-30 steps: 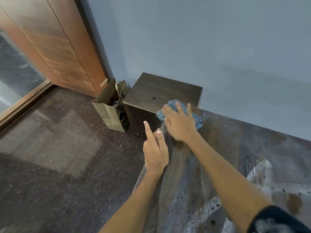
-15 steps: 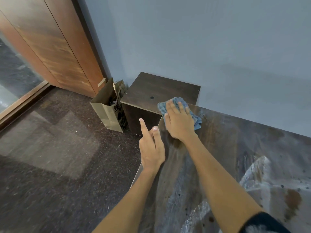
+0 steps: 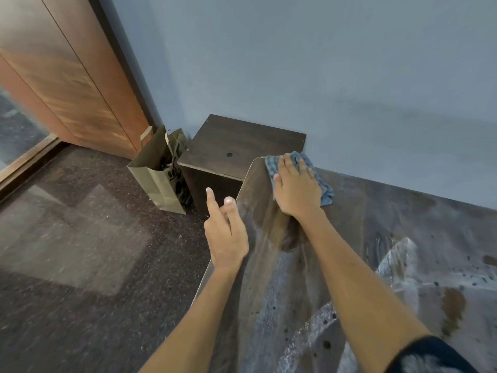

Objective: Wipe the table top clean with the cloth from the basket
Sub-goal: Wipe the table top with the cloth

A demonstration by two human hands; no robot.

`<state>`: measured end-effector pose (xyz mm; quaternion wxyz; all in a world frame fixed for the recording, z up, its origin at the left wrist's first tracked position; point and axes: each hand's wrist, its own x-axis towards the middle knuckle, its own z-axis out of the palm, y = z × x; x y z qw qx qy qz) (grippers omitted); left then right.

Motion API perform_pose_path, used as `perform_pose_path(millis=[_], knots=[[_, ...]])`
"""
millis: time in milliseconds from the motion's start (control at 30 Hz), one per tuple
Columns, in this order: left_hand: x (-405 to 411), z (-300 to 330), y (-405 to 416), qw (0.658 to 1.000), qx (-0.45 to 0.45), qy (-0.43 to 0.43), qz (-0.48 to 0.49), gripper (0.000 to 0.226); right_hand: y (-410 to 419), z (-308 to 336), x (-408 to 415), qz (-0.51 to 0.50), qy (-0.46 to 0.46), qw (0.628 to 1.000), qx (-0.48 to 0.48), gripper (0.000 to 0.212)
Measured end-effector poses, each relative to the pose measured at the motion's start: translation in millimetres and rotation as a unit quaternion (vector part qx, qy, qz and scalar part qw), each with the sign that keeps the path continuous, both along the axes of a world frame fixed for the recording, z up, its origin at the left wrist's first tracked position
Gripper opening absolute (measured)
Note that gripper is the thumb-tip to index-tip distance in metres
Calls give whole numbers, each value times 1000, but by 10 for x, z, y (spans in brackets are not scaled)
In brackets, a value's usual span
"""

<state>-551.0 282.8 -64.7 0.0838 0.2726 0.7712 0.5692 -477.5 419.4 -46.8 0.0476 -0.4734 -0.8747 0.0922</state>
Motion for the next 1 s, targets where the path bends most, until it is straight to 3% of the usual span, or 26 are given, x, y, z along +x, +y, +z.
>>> perform_pose_path(millis=[200, 300, 367, 500, 567, 700, 767, 933, 1000], knots=[[-16, 0, -10, 998, 54, -4, -17, 67, -647, -99, 404, 256, 18, 966, 4, 51], [-12, 0, -11, 998, 58, -6, -17, 66, -562, -68, 630, 314, 9, 949, -21, 51], [-17, -14, -13, 998, 56, -23, -14, 68, -400, -36, 552, 258, 10, 966, -17, 50], [-17, 1, -32, 997, 53, -49, 6, 68, -406, 7, 68, 49, 8, 999, -3, 50], [-15, 19, -57, 995, 67, -66, 23, 67, -606, -5, -54, 82, 22, 996, -3, 50], [22, 8, -209, 991, 71, -50, 101, 65, -1069, -52, 221, 250, 44, 967, -16, 49], [70, -18, -331, 989, 76, -50, 114, 64, -1060, -74, 393, 270, 26, 962, -13, 49], [124, -22, -454, 988, 79, -76, 112, 53, -588, -30, 203, 74, 2, 997, -6, 49], [134, 10, -438, 990, 60, -59, 109, 56, -591, -3, 20, 47, 3, 999, -12, 50]])
